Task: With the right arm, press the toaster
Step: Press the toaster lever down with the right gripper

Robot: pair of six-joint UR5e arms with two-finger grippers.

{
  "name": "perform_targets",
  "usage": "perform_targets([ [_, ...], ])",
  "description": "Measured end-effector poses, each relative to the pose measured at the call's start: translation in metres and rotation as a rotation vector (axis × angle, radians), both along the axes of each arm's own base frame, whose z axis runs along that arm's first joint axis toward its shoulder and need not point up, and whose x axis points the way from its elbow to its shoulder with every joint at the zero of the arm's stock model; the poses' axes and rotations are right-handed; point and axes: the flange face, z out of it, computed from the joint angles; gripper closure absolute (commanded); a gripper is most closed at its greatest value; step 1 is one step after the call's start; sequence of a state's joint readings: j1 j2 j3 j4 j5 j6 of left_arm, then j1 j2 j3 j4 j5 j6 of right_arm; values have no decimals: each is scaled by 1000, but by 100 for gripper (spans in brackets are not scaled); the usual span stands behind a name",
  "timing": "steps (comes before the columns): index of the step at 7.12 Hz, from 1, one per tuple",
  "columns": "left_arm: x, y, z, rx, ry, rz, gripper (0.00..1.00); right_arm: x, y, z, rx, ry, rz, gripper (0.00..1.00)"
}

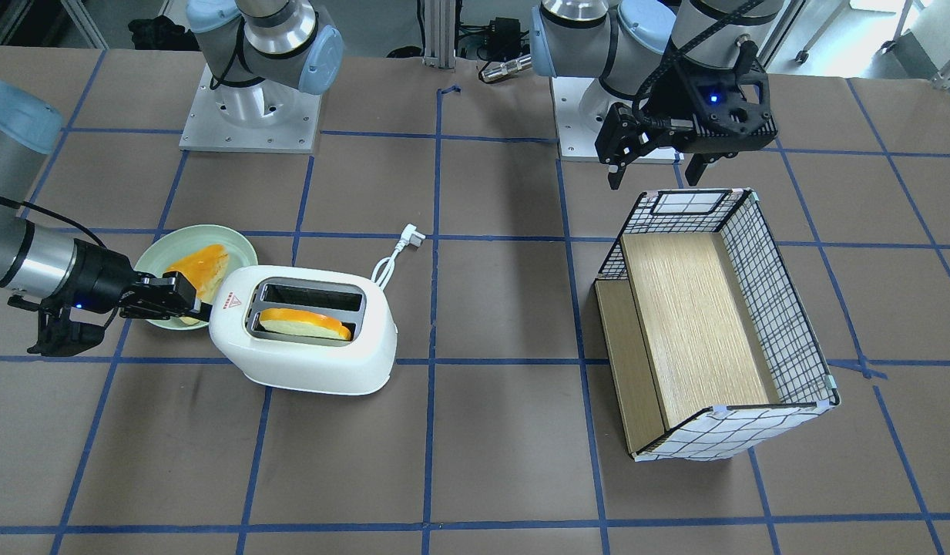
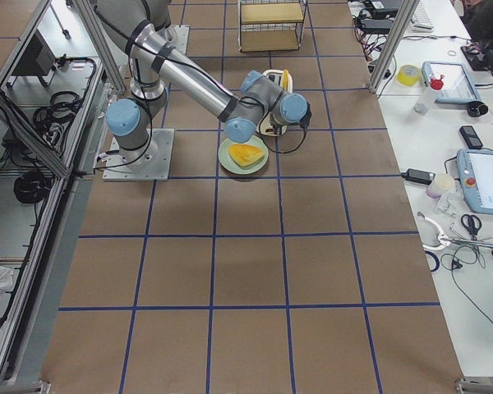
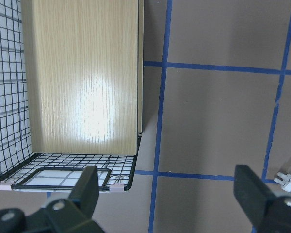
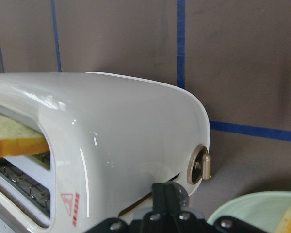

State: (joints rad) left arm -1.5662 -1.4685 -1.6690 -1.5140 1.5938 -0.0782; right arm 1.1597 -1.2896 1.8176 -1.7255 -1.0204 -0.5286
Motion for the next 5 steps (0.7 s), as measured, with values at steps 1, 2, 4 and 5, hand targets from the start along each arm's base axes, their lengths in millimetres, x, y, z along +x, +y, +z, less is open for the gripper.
perform_targets([
  [1,0,0,0,0,0,0,0,0,0,-3,6,-2,-1,100],
  [2,0,0,0,0,0,0,0,-1,-1,-6,10,-3,-1,100],
  [4,0,0,0,0,0,0,0,-2,-3,-12,12,-3,-3,100],
  [5,0,0,0,0,0,0,0,-2,-4,-13,12,-2,-6,100],
])
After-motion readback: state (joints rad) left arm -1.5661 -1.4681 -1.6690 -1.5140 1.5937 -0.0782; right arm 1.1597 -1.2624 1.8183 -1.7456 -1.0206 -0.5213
